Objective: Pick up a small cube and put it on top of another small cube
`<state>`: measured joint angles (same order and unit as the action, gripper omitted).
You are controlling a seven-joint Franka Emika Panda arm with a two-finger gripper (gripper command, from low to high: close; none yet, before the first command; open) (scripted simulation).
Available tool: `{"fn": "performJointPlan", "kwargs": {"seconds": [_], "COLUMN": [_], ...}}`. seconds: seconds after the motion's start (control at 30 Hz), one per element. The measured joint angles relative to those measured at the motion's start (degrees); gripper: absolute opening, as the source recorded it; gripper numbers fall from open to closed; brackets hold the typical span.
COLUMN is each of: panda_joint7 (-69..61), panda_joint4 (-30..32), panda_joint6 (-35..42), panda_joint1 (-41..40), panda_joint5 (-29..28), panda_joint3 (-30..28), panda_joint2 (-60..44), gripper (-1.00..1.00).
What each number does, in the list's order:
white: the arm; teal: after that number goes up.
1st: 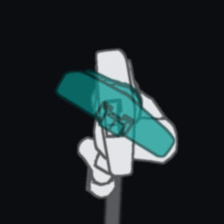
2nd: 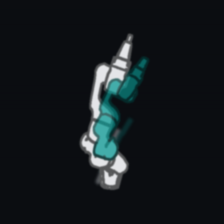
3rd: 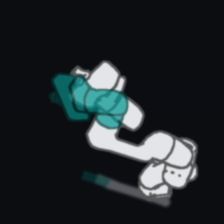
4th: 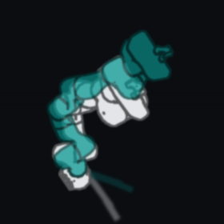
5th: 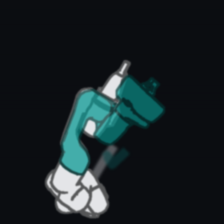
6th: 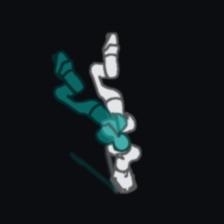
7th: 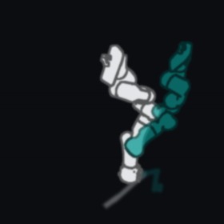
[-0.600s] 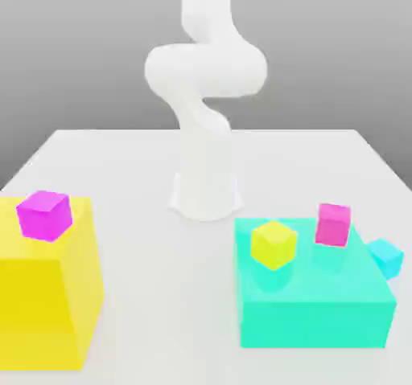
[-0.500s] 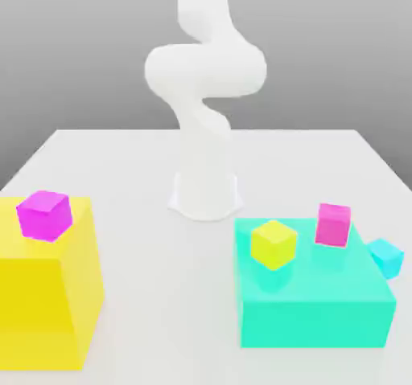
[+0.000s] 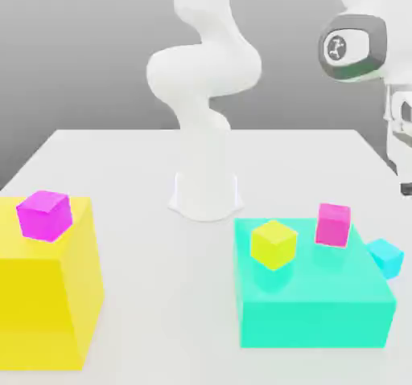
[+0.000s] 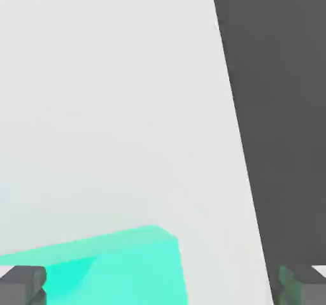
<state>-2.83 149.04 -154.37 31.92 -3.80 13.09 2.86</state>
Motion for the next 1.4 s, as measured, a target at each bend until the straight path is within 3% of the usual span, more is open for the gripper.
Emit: {"fn": "performJointPlan", "kwargs": {"seconds": [0.17,0.33,0.37,0.6,0.87,1.4], "panda_joint7": [-8.43,-4.13,-3.68,-3.68,-10.96,-11.88], "panda_joint4": [3.2,1.62,1.41,1.46,3.94,9.81], "panda_joint6": [-5.85,-13.9,-14.78,-14.53,-3.21,21.91], "panda_joint1": [5.17,10.32,11.11,10.95,7.4,2.52], "panda_joint5": [-2.85,-9.89,-10.5,-10.51,0.67,7.05], "panda_joint3": [2.44,-3.84,-4.77,-4.59,1.25,-6.27], "panda_joint2": [-10.49,-20.95,-22.04,-21.83,-7.72,23.48], "gripper": [0.0,0.0,-1.0,-1.0,-1.0,-1.0]}}
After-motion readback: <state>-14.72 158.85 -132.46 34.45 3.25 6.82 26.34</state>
